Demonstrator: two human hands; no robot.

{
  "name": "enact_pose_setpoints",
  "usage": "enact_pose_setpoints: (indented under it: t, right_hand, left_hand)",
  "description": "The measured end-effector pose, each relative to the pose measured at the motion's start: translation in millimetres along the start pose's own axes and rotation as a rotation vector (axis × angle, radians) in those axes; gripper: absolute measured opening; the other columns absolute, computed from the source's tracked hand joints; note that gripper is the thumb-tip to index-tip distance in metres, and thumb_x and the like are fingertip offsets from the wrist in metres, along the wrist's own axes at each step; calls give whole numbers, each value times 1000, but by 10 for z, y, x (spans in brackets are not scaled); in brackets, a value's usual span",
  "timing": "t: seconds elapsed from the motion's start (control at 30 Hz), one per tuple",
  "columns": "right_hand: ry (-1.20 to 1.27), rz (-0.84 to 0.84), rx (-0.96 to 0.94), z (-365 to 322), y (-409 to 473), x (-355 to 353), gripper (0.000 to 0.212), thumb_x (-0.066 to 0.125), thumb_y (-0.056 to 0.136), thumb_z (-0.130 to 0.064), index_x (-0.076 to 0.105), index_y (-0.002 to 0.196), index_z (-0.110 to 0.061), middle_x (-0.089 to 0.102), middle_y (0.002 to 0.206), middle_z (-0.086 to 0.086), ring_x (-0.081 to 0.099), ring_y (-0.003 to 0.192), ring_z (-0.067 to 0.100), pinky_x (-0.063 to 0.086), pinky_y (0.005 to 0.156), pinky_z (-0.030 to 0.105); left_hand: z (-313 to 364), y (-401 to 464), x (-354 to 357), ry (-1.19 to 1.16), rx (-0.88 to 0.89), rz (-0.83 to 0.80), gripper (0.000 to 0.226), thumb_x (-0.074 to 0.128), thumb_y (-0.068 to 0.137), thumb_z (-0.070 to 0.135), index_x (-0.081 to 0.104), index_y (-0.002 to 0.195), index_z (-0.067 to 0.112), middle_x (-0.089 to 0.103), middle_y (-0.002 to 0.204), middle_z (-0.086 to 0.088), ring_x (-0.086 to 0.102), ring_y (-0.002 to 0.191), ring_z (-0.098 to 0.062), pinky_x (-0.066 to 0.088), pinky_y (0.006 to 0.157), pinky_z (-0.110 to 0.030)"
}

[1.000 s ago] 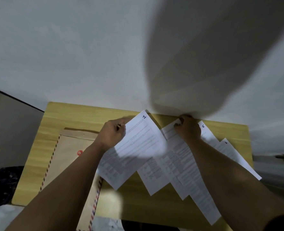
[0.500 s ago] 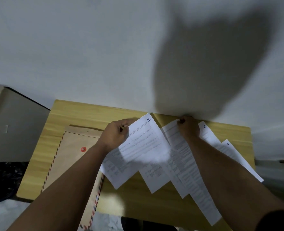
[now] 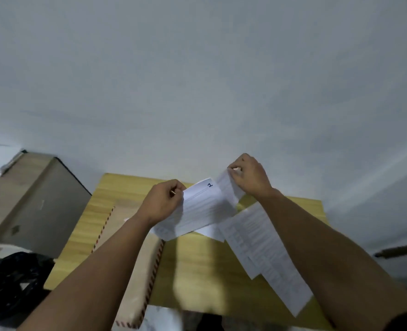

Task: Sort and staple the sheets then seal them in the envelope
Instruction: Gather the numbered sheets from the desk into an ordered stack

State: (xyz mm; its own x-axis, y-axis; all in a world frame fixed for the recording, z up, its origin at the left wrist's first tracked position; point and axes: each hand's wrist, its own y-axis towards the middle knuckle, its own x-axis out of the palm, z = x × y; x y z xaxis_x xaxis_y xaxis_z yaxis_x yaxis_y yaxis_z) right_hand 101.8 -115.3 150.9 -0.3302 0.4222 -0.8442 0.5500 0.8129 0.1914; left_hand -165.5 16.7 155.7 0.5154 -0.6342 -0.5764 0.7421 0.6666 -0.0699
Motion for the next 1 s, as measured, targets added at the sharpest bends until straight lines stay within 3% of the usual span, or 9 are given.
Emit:
enact_pose_setpoints:
  t: [0.17, 0.37, 0.53, 0.63, 0.7, 0.77, 0.83, 0.9, 1.0]
  right_hand:
    - [37, 66, -73, -738, -143, -774, 12, 68, 92, -35, 77, 92, -28, 66, 99, -10, 61, 91, 16, 51, 90, 48]
    - [245, -2, -106, -1654, -329, -1550, 15, 68, 93, -20, 81, 85, -20, 78, 89, -12, 72, 89, 5, 58, 90, 36]
    - [445, 30, -146, -2140, -529, -1794, 16, 67, 94, -16, 81, 88, -15, 79, 88, -10, 71, 85, 4, 53, 82, 25]
    - [548, 15, -157, -2298, -617, -1825, 16, 66, 98, -15, 80, 95, -9, 73, 77, -17, 61, 68, -2, 50, 76, 23]
    - [610, -19, -151, -2370, -663, -1829, 16, 65, 99, -18, 79, 98, -10, 73, 80, -10, 61, 72, 4, 51, 76, 28]
    - [648, -52, -149, -2421, -695, -1827, 17, 65, 100, -21, 79, 97, -14, 75, 90, -1, 65, 82, 12, 53, 80, 33]
    - [654, -70, -146, -2468, -745, -1833, 18, 64, 101, -22, 79, 97, -14, 76, 90, -3, 66, 81, 8, 53, 77, 26]
    - [681, -76, -137, -2490, -791, -1823, 19, 62, 102, -19, 78, 100, -9, 75, 86, -8, 65, 74, 0, 49, 67, 14]
    - [702, -73, -112, -2480, -846, -1801, 20, 60, 103, -20, 77, 104, -9, 76, 91, -6, 68, 78, 1, 50, 68, 14]
  left_hand:
    - [459, -400, -361, 22, 120, 79, 15, 64, 98, 19, 68, 84, 23, 73, 76, 7, 60, 65, -2, 43, 61, -14]
    - [1003, -680, -822, -7, 270, 229, 11, 64, 99, 25, 65, 89, 26, 71, 92, 10, 65, 73, -5, 48, 68, -26]
    - [1210, -842, -1093, 6, 362, 387, 6, 63, 100, 28, 68, 97, 25, 54, 138, 10, 56, 112, -2, 50, 93, -33]
    - [1268, -947, -1203, 11, 367, 412, 7, 63, 100, 30, 67, 95, 28, 51, 151, 8, 49, 134, -8, 45, 99, -34]
    - [1289, -1006, -1257, 2, 372, 428, 7, 64, 100, 29, 68, 94, 28, 53, 153, 6, 47, 140, -13, 42, 100, -35]
    - [1310, -1057, -1303, -18, 375, 448, 7, 65, 99, 27, 69, 94, 27, 57, 150, 6, 50, 139, -13, 40, 99, -32]
    - [1321, -1094, -1338, -38, 368, 454, 7, 65, 98, 26, 70, 92, 27, 65, 138, 9, 56, 132, -13, 44, 97, -31]
    - [1334, -1120, -1356, -62, 346, 428, 10, 64, 97, 26, 70, 89, 28, 74, 110, 15, 67, 110, -9, 55, 90, -35]
    - [1351, -1143, -1342, -73, 310, 421, 12, 64, 96, 26, 70, 85, 25, 74, 87, 13, 67, 79, -2, 59, 78, -38]
